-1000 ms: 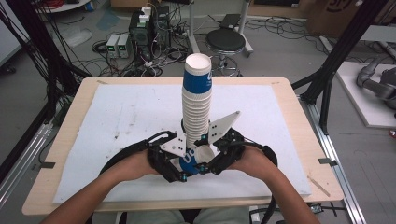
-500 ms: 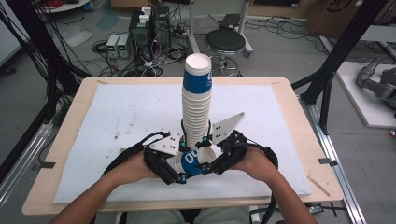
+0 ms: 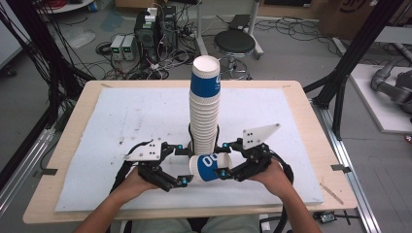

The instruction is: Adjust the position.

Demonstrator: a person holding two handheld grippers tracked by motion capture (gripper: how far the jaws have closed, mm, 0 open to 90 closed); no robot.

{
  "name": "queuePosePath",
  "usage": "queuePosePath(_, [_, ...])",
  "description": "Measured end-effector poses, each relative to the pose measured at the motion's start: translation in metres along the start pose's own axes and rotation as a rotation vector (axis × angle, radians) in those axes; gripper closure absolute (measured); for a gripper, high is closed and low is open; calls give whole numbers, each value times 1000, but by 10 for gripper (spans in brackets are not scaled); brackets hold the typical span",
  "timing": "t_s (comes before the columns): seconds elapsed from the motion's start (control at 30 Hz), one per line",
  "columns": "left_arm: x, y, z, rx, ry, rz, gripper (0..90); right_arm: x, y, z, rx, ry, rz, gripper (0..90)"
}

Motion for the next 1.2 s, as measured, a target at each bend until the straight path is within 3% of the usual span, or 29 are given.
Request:
queuePosePath(0.07, [-1, -1, 0, -10, -5, 29, 157, -3, -5, 0, 23, 8, 64, 338])
queuePosePath(0.33, [5, -1, 2, -51, -15, 101, 124, -5, -7, -1, 50, 30, 168, 338])
queuePosePath(0.67, [19, -4, 7, -79, -41, 114, 120, -7, -4, -3, 77, 73, 262, 339])
queuePosePath(0.8, [22, -4, 9, -79, -44, 121, 125, -6, -5, -2, 81, 70, 264, 339])
queuePosePath(0.93, [21, -3, 9, -73, -56, 115, 195, -6, -7, -2, 84, 74, 261, 341])
queuePosePath(0.97, [21, -4, 9, -64, -58, 90, 200, -5, -8, -2, 82, 75, 256, 342])
queuePosePath(1.2, [18, -2, 11, -42, -68, 34, 246, -4, -9, -4, 70, 78, 214, 333])
Point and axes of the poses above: each handheld gripper's, and its own axes: x roughly forward along the jaws, y roughly out of its top, z roughly to its right, the point moved 7 cm from there along x, roughly forward along the jaws, and after that the axes turned 9 degrees about z, right-handed, at the moved point
